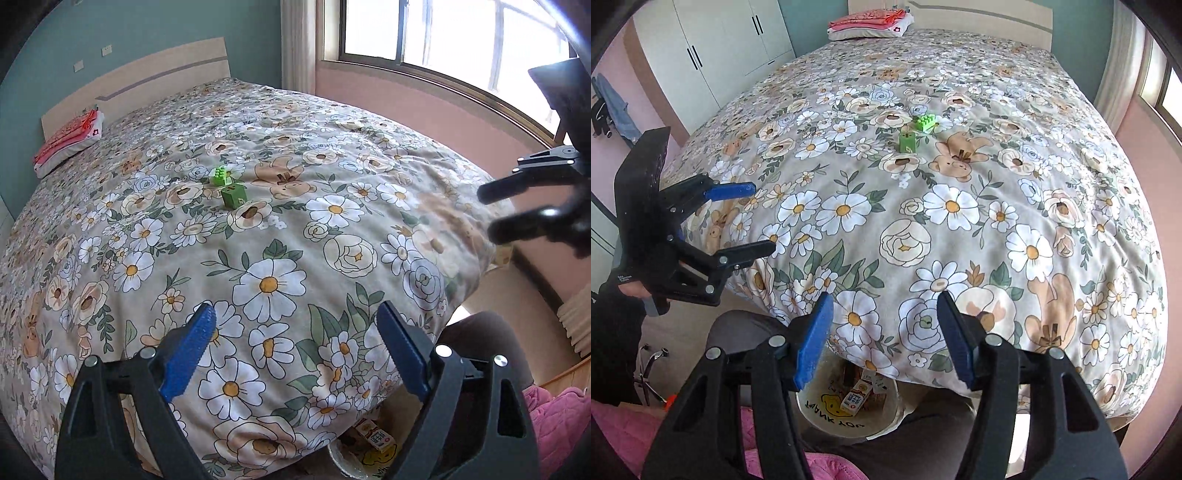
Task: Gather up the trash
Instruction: 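Move both tools back over the bed toward the green cube and Lego brick, then grasp the green divide-sign cube with the left tool while the right tool grasps the green Lego brick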
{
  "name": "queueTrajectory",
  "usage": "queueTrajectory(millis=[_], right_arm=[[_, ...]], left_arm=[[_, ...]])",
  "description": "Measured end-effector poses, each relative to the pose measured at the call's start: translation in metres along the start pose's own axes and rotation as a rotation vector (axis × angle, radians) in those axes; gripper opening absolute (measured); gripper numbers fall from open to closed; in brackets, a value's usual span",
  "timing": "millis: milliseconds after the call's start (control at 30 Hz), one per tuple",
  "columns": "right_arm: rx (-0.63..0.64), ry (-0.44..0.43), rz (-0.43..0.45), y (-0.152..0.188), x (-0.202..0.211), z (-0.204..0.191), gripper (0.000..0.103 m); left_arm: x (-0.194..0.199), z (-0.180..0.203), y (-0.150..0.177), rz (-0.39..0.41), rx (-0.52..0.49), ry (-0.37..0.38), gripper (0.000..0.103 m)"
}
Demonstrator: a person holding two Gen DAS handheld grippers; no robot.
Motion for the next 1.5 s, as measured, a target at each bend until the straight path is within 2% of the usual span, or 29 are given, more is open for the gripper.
queueTrajectory(millis=[67, 367, 667, 967, 1067, 1300, 1500], right_arm=[[-0.011, -0.010, 0.018, -0.023, -0.001, 0.004, 0.065], [-0.066, -0.049, 0.016, -0.123, -0.033, 0.016, 0.065], [-0.133, -0.056, -0.061, -0.198, -0.105, 0.033, 0.065], [-0.295, -0.077, -0.148, -0.242, -0.196, 0.067, 0.065], [-0.356, -0.081, -0.181, -0.256, -0.229, 0.078, 0.065], [-0.503, -0.069, -0.272, -0.272, -0.300, 0.101, 0.065], [-0.467, -0.032, -0.337, -0.274, -0.337, 0.105, 0.065]], left_arm=[[-0.008, -0.004, -0.010, 0.011, -0.029, 0.023, 0.091], [-0.056, -0.043, -0.052, 0.017, -0.055, 0.112, 0.091], [-0.109, -0.068, -0.085, 0.030, -0.076, 0.212, 0.091], [-0.174, -0.088, -0.095, 0.004, -0.113, 0.282, 0.091], [-0.188, -0.094, -0.103, 0.025, -0.100, 0.325, 0.091], [-0.212, -0.105, -0.117, 0.067, -0.069, 0.367, 0.091], [-0.229, -0.107, -0.112, 0.044, -0.079, 0.394, 0.090]])
Point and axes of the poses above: each gripper's, at about its wrist camera, not at the fingertips, and x roughly against the way its jaws point, z to its right, y to its underside, the point moved 10 cm from there along -x, roughly the way its jaws point, and after that the axes turned 2 degrees about z, right-handed, at the moved point
